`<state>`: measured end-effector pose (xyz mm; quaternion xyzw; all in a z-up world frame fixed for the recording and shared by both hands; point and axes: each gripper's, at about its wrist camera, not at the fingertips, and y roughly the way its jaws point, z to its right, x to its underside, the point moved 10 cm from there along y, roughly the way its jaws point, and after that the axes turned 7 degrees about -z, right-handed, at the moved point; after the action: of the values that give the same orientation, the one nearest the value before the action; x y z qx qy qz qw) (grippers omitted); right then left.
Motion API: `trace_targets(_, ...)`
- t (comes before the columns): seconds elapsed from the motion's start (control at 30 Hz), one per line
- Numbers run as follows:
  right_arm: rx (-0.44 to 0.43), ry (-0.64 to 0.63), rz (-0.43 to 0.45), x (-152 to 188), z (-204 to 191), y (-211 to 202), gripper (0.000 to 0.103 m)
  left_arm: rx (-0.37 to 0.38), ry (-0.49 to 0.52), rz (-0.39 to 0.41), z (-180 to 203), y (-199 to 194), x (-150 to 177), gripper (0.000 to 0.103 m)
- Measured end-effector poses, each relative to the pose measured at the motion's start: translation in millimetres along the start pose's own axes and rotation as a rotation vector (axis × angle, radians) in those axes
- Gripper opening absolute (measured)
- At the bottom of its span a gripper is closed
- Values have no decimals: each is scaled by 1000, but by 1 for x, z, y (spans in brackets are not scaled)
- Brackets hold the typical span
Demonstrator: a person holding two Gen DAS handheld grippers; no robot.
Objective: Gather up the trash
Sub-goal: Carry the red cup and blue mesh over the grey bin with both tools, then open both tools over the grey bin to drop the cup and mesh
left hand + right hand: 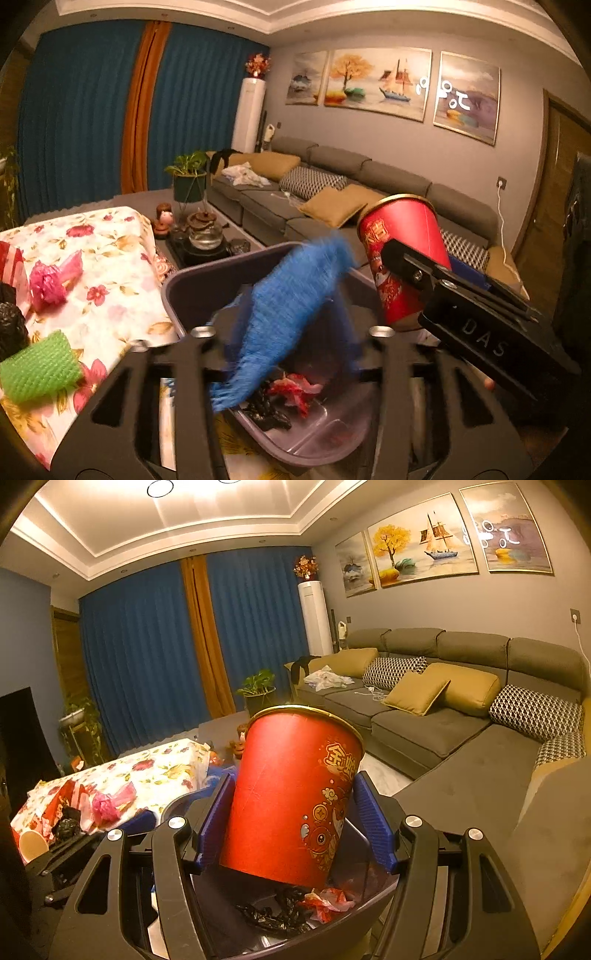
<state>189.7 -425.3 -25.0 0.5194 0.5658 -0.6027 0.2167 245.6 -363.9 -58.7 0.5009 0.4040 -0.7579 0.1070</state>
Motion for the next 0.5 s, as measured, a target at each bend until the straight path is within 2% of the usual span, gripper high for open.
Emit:
trace_targets(0.1,5,8,3,-3,3,0,65,-12,-13,10,-7,-7,0,62)
trace_targets(0.27,1,-8,0,-2,-2,2,66,-52,-74,40,-29,-28,-1,73)
trace_targets(0.37,-10,-44,-13,5,-15,8,66,-113,-103,73,-46,-48,-2,77)
trace_targets(0.43,-22,-62,-16,9,-24,13,67,-190,-115,89,-60,-64,-1,79)
trace_targets(0.5,-27,-68,-21,11,-29,17,68,-233,-125,104,-70,-79,0,80)
